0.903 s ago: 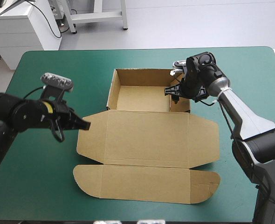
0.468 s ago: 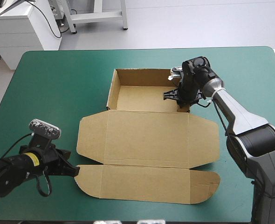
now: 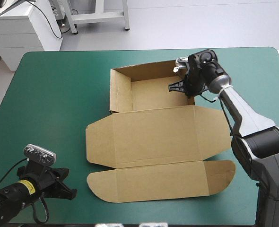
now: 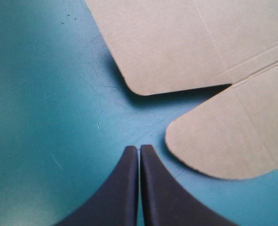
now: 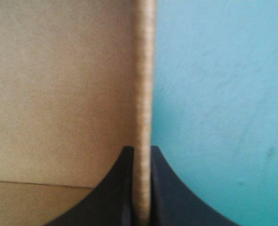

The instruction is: Fold the box

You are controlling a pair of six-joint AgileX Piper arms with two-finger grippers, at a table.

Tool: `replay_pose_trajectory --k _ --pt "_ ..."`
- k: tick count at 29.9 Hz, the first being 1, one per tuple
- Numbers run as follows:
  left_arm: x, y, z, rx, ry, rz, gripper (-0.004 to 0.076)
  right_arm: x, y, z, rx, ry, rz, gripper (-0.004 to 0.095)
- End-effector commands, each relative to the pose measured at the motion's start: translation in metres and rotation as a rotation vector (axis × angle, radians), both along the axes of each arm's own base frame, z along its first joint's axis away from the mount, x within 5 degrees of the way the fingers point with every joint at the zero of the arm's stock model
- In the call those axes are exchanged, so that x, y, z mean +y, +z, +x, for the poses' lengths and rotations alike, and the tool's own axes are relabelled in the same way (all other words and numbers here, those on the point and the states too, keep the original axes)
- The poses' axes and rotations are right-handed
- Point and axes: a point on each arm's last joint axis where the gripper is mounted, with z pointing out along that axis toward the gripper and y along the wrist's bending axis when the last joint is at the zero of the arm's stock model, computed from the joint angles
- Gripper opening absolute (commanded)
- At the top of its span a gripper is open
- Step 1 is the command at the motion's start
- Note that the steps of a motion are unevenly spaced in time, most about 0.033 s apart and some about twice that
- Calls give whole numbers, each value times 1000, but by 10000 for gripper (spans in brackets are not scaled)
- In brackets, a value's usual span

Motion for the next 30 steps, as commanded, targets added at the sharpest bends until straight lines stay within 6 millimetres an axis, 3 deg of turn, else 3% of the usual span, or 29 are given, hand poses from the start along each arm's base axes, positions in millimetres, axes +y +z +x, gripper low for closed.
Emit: replay_pose_trajectory --k 1,5,8,12,21,25,30 --pt "-2 12 3 -79 4 -46 -8 -49 83 -12 -238 -60 -26 -21" --pt "0 12 4 -88 7 -21 -8 -116 117 -20 -337 -208 -100 -19" --pt "0 12 4 -95 8 -22 -8 -165 125 -28 -347 -329 -65 -19" --pt "0 12 5 -100 8 -24 -8 -218 119 -34 -320 -409 -13 -19" --pt "-1 14 6 -121 -1 -27 -8 -293 85 -35 -252 -551 1 10" --pt "-1 14 6 -119 -1 -32 -8 -312 72 -34 -219 -557 -3 155" --pt "-1 14 5 -117 -1 -33 -8 -323 61 -35 -181 -553 20 526"
